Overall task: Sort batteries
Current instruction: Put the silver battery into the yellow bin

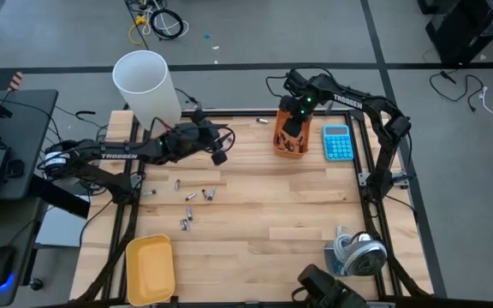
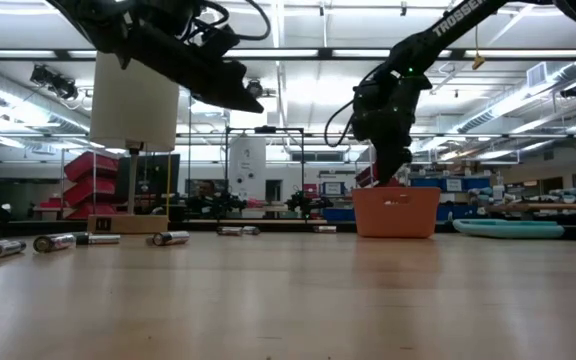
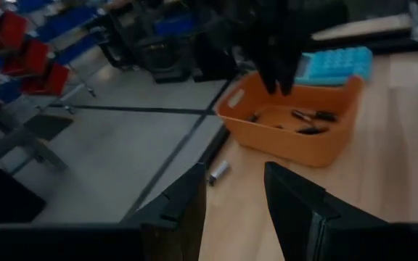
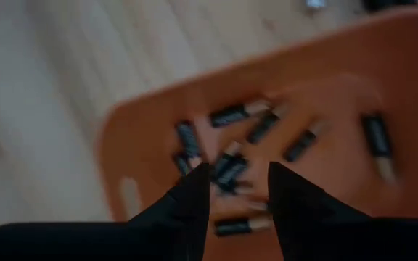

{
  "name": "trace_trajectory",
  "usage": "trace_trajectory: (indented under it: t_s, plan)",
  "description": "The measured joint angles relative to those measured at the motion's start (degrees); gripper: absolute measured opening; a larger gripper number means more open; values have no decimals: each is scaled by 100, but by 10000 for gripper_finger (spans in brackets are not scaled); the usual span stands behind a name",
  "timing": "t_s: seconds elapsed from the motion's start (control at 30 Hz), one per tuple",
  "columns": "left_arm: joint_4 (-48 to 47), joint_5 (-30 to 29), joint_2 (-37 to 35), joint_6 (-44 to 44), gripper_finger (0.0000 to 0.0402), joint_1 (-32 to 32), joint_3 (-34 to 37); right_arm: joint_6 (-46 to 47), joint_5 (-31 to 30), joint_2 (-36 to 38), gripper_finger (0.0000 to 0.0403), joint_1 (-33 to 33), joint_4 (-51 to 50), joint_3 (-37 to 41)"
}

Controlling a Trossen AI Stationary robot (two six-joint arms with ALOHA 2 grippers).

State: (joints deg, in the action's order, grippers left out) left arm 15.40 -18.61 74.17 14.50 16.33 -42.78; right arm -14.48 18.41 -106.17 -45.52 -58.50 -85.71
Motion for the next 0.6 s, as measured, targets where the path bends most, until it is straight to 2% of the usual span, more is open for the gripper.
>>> trace_trajectory:
  t_s: [0.2,0.33,0.43,0.6]
  plan:
    - [-21,610,0,58,142,-236,-12,-536,1217,7,126,0,47,0]
    - [-78,768,0,182,142,-397,-129,-860,1712,9,124,92,115,0]
    - [-238,770,0,188,142,-451,-236,-975,1918,9,124,227,208,0]
    - [-394,774,-78,188,142,-452,-416,-1098,1915,51,124,484,333,0]
